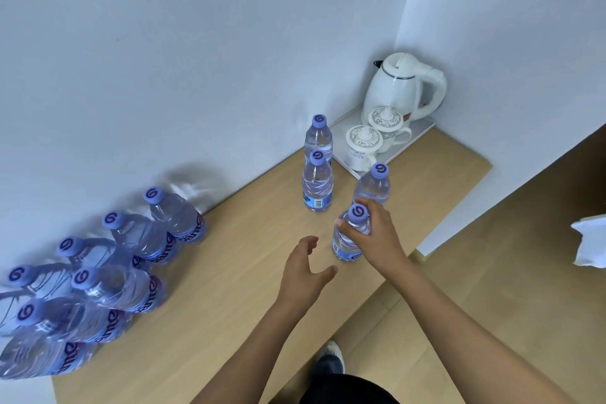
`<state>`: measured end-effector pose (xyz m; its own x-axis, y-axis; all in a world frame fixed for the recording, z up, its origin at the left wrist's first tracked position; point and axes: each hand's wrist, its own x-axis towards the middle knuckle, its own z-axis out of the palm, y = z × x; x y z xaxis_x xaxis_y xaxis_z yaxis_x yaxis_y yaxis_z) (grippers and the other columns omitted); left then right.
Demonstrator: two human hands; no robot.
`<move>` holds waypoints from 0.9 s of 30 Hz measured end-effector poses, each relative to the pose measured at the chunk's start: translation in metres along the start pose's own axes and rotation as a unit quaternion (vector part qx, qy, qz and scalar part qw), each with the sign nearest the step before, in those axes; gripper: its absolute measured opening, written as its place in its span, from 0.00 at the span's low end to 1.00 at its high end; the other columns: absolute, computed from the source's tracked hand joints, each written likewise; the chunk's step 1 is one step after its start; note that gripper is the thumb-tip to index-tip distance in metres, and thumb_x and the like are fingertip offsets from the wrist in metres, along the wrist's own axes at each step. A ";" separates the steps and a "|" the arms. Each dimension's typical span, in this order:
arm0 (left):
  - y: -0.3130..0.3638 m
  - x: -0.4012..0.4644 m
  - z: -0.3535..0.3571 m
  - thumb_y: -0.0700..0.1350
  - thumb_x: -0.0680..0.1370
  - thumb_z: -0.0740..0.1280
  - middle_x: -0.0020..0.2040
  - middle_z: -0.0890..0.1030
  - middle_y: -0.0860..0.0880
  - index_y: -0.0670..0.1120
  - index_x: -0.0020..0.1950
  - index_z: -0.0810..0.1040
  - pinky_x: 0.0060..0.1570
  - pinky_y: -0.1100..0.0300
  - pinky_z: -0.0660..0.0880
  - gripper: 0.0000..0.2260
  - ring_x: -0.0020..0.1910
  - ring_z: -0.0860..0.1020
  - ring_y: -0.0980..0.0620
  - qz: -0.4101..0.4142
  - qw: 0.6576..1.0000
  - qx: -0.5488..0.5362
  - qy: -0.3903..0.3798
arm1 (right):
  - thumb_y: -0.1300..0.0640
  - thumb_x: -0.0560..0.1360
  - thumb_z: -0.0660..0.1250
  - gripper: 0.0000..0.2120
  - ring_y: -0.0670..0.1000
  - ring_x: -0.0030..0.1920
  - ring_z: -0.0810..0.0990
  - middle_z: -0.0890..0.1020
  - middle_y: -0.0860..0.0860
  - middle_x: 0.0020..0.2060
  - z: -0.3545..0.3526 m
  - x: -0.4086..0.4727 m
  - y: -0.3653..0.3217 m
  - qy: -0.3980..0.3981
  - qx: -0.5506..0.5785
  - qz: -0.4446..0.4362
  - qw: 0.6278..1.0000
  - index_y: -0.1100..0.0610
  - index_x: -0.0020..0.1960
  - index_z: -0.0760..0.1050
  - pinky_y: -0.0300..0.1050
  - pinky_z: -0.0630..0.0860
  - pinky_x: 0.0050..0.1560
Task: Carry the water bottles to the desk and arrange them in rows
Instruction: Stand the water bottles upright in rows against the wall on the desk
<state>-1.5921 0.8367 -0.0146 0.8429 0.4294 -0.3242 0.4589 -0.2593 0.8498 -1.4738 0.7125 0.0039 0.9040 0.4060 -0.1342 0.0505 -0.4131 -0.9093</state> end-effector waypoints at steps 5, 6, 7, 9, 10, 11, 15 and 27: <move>-0.002 0.008 0.005 0.43 0.72 0.76 0.66 0.74 0.51 0.48 0.70 0.68 0.55 0.67 0.65 0.29 0.63 0.70 0.57 -0.017 1.000 -0.009 0.002 | 0.46 0.71 0.77 0.15 0.36 0.50 0.78 0.80 0.41 0.48 0.005 0.001 0.002 -0.003 0.059 0.008 0.998 0.42 0.52 0.73 0.26 0.72 0.48; -0.003 0.008 0.005 0.43 0.72 0.76 0.66 0.74 0.50 0.48 0.70 0.68 0.54 0.68 0.65 0.29 0.63 0.70 0.57 -0.020 1.000 -0.011 0.003 | 0.47 0.71 0.76 0.13 0.35 0.47 0.79 0.80 0.41 0.46 0.007 0.002 0.003 -0.005 0.071 0.009 0.997 0.42 0.50 0.74 0.26 0.72 0.47; -0.003 0.009 0.006 0.43 0.72 0.76 0.66 0.74 0.50 0.48 0.70 0.68 0.52 0.69 0.65 0.30 0.63 0.70 0.57 -0.023 1.000 -0.013 0.002 | 0.49 0.72 0.76 0.12 0.36 0.45 0.79 0.81 0.42 0.45 0.008 0.003 0.004 -0.007 0.084 0.010 0.996 0.43 0.49 0.74 0.27 0.73 0.46; -0.004 0.009 0.006 0.43 0.71 0.76 0.66 0.74 0.50 0.49 0.70 0.67 0.50 0.71 0.65 0.31 0.63 0.71 0.57 -0.028 1.000 -0.015 -0.001 | 0.52 0.73 0.75 0.10 0.39 0.42 0.79 0.81 0.45 0.42 0.010 0.006 0.004 -0.007 0.109 0.018 0.994 0.48 0.48 0.75 0.29 0.75 0.44; -0.004 0.010 0.006 0.44 0.71 0.76 0.66 0.74 0.50 0.49 0.71 0.67 0.51 0.70 0.65 0.31 0.63 0.71 0.57 -0.029 0.999 -0.015 -0.003 | 0.53 0.74 0.75 0.10 0.40 0.41 0.79 0.80 0.45 0.40 0.011 0.007 0.004 -0.008 0.119 0.025 0.993 0.51 0.49 0.75 0.29 0.75 0.43; -0.005 0.010 0.006 0.44 0.71 0.77 0.66 0.74 0.50 0.49 0.71 0.67 0.51 0.69 0.65 0.32 0.63 0.71 0.57 -0.030 0.999 -0.014 -0.006 | 0.54 0.74 0.75 0.10 0.41 0.41 0.78 0.80 0.46 0.40 0.011 0.009 0.003 -0.014 0.125 0.032 0.992 0.54 0.50 0.75 0.29 0.75 0.43; -0.004 0.012 -0.003 0.46 0.69 0.79 0.67 0.73 0.52 0.51 0.72 0.66 0.56 0.65 0.66 0.35 0.65 0.71 0.55 -0.027 0.999 -0.024 -0.017 | 0.57 0.76 0.73 0.12 0.42 0.42 0.78 0.79 0.48 0.41 0.009 0.015 -0.010 -0.053 0.157 0.051 0.985 0.62 0.53 0.75 0.30 0.75 0.45; 0.028 -0.014 -0.079 0.45 0.65 0.81 0.58 0.81 0.59 0.53 0.66 0.71 0.47 0.71 0.75 0.33 0.54 0.80 0.61 0.084 0.988 -0.130 -0.015 | 0.54 0.75 0.72 0.10 0.49 0.40 0.79 0.80 0.52 0.38 0.030 0.009 -0.119 -0.119 0.218 0.012 0.969 0.60 0.42 0.76 0.43 0.76 0.45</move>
<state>-1.6132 0.8915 0.0460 0.9105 0.3729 -0.1786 0.2278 -0.0921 0.9693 -1.4846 0.7897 0.0986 0.7769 0.5977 -0.1980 -0.2014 -0.0621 -0.9775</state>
